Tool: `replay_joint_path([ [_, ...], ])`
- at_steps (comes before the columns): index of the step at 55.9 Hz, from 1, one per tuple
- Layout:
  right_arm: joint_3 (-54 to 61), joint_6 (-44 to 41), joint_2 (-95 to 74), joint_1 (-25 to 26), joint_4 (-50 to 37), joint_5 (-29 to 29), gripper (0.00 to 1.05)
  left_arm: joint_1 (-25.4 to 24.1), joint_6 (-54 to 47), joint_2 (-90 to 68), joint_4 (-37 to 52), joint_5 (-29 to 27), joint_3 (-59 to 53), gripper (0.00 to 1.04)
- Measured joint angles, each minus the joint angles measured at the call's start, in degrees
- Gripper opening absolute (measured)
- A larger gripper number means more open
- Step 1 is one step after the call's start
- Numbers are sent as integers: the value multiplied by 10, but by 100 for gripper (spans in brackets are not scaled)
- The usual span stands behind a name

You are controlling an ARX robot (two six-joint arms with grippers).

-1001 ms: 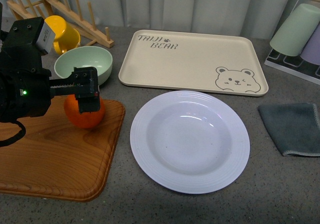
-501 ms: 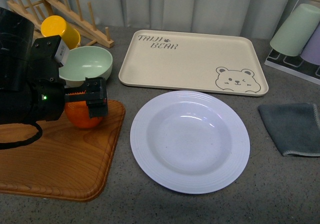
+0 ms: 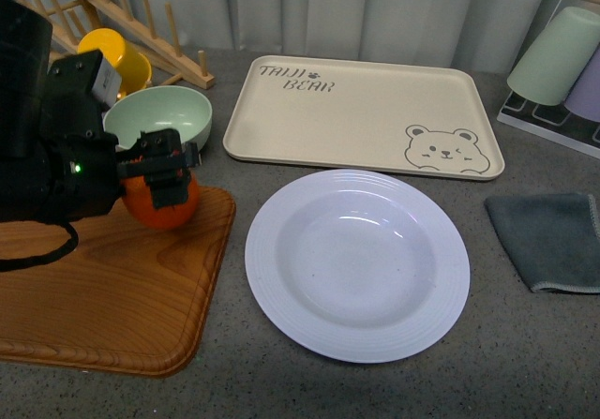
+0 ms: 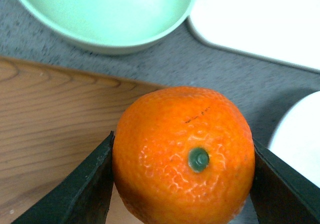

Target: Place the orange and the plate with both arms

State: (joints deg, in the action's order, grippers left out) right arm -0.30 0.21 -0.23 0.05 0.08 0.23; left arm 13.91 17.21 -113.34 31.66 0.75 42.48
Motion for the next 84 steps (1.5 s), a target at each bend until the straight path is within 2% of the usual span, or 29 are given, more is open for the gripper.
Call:
replay_joint_path([
  [7,0,0,0,0,0,0,96,48,27,34,-1,-2,2,66],
  [18,0,0,0,0,0,0,96,169,83,-7,8,-2,30,66],
  [27,0,0,0,0,0,0,96,207,95,-46,6,-17,58,66],
  [49,0,0,0,0,0,0,96,225,96,-116,-15,-37,114,65],
  [62,0,0,0,0,0,0,96,223,88,-113,-28,-49,114,100],
  [72,0,0,0,0,0,0,96,216,89,-70,-30,-53,99,98],
  [84,0,0,0,0,0,0,96,189,92,54,-12,-74,31,98],
])
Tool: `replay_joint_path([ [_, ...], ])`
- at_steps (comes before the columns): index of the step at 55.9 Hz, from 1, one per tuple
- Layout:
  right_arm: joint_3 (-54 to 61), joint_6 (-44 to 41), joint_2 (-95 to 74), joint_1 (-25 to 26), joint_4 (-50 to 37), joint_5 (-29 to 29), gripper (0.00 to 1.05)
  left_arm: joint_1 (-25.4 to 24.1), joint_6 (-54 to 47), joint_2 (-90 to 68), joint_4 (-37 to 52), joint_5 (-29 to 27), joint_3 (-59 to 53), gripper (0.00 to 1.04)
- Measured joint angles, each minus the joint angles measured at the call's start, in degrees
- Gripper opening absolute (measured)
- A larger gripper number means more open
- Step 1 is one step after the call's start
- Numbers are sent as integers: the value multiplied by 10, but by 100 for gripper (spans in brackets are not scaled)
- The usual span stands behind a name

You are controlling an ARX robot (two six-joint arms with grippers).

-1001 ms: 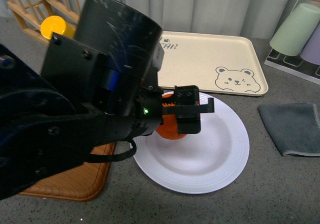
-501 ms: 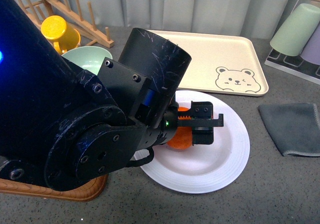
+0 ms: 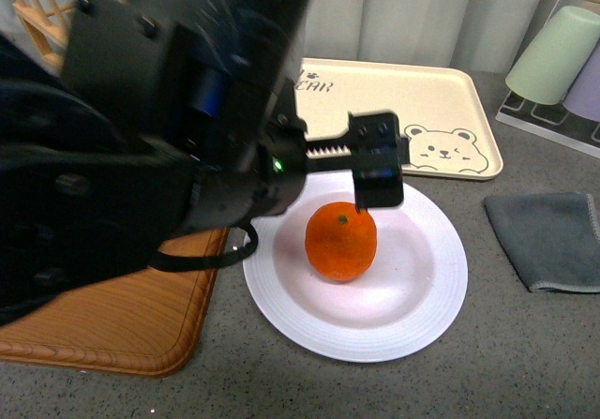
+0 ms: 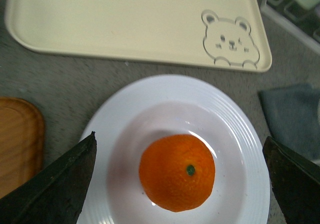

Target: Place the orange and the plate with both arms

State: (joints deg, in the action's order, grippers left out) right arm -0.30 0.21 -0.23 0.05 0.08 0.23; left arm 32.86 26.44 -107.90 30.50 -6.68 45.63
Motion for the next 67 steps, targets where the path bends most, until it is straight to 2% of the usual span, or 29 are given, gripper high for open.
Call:
replay_joint_path([
  [14,0,0,0,0,0,0,96,-90,6,202,-4,3,-150,98],
  [20,0,0,0,0,0,0,96,-138,-34,295,19,-7,-233,98],
  [26,0,0,0,0,0,0,96,-191,-58,382,-28,10,-305,98],
  [39,0,0,0,0,0,-1,96,-199,-75,395,-26,9,-317,98],
  [42,0,0,0,0,0,-1,96,-197,-117,358,98,-32,-346,90],
  [43,0,0,0,0,0,-1,96,-199,-146,339,167,-42,-363,85],
  [47,0,0,0,0,0,-1,96,-210,-197,324,310,-42,-409,73],
  [49,0,0,0,0,0,-2,96,-217,-214,337,348,-38,-418,67],
  [57,0,0,0,0,0,-1,96,-242,-247,430,317,-18,-434,41],
  [58,0,0,0,0,0,-1,96,-243,-247,433,314,-17,-435,40],
  [62,0,0,0,0,0,-1,96,-257,-253,516,218,-3,-439,21],
  [67,0,0,0,0,0,-1,96,-267,-256,580,165,9,-439,6],
])
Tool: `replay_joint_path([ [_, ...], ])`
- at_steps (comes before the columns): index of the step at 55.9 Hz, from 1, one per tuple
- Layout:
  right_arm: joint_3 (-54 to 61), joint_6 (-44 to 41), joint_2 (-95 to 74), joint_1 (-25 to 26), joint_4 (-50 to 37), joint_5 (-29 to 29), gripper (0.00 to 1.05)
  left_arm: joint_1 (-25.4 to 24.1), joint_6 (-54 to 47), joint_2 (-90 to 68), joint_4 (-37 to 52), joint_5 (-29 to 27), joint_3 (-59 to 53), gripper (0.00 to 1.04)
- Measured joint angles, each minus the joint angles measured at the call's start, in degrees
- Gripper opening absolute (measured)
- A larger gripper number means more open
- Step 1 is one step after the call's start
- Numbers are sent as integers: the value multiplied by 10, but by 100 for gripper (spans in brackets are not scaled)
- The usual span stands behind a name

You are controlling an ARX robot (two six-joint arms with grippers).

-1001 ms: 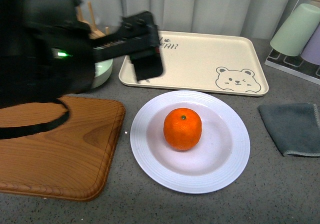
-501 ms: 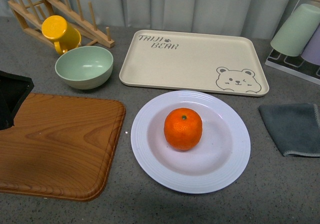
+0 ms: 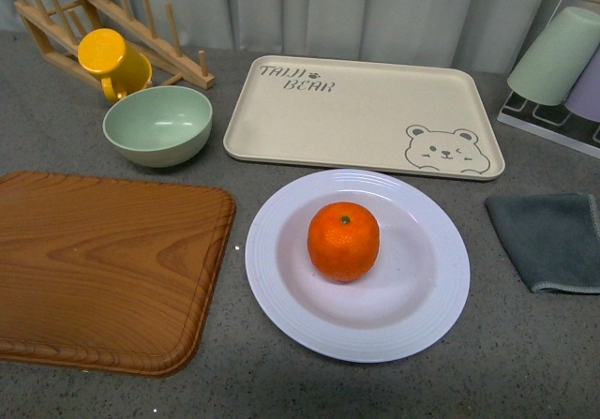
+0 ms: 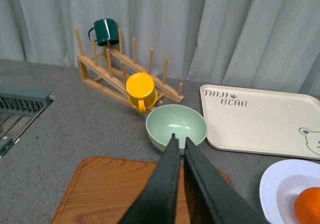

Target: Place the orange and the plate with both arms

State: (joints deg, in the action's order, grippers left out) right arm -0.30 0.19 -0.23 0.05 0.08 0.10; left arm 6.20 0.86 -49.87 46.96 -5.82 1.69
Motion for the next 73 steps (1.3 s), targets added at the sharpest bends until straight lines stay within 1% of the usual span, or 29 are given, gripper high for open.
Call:
replay_joint_path([
  [1,0,0,0,0,0,0,96,-1,0,6,-5,1,0,4],
  [3,0,0,0,0,0,0,96,-5,-2,29,-21,4,-2,4],
  [5,0,0,0,0,0,0,96,-16,-2,45,-33,20,-3,4],
  [7,0,0,0,0,0,0,96,-37,-4,64,-51,48,-5,4],
  [13,0,0,0,0,0,0,96,-59,-4,103,-87,54,-5,4],
  [36,0,0,0,0,0,0,96,-61,-4,248,-219,57,-5,4],
  [46,0,0,0,0,0,0,96,-61,-4,294,-264,57,-5,4],
  [73,0,0,0,0,0,0,96,-61,-4,382,-351,57,-5,4],
])
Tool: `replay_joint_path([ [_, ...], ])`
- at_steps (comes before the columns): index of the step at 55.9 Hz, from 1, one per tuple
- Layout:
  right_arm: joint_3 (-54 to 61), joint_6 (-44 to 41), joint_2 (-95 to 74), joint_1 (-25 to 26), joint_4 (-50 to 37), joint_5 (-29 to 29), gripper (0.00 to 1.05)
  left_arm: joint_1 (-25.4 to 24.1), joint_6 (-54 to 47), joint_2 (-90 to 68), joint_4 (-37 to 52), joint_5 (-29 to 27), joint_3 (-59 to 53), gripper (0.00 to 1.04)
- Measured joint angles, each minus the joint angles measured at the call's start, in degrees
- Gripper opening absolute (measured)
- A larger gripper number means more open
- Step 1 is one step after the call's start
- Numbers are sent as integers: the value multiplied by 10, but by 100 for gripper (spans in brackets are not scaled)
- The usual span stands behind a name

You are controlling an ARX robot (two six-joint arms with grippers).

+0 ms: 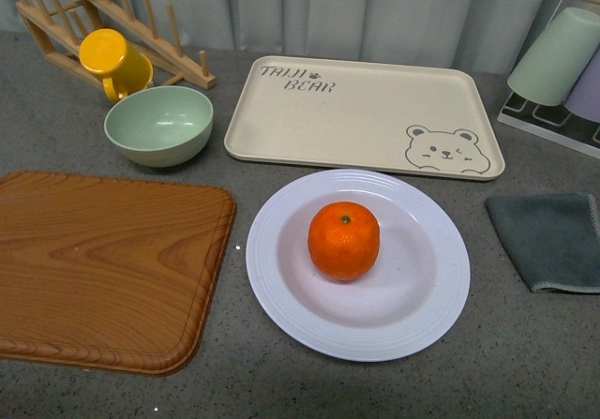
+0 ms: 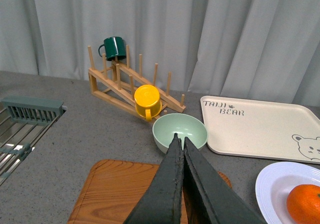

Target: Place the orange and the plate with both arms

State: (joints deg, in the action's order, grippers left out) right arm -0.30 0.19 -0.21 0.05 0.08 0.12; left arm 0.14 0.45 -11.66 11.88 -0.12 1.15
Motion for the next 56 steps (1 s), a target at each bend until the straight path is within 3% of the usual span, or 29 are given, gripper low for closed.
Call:
replay_joint_path([
  [8,0,0,0,0,0,0,96,0,0,31,-32,0,0,4],
  [12,0,0,0,0,0,0,96,0,0,98,-112,1,0,4],
  [21,-1,0,-3,-3,4,-7,96,0,0,113,-118,1,0,6],
  [25,-26,0,-46,-45,75,-156,96,0,0,113,-118,1,0,20],
  [29,-26,-1,-72,-52,74,-193,96,0,0,114,-118,1,0,32],
  [36,-33,21,-207,-16,-37,-111,96,0,0,114,-118,1,0,64],
  [46,-76,81,-478,7,-215,-19,96,0,0,114,-118,1,0,98],
  [56,-133,172,-731,-16,-316,70,96,0,-2,114,-118,1,0,98],
])
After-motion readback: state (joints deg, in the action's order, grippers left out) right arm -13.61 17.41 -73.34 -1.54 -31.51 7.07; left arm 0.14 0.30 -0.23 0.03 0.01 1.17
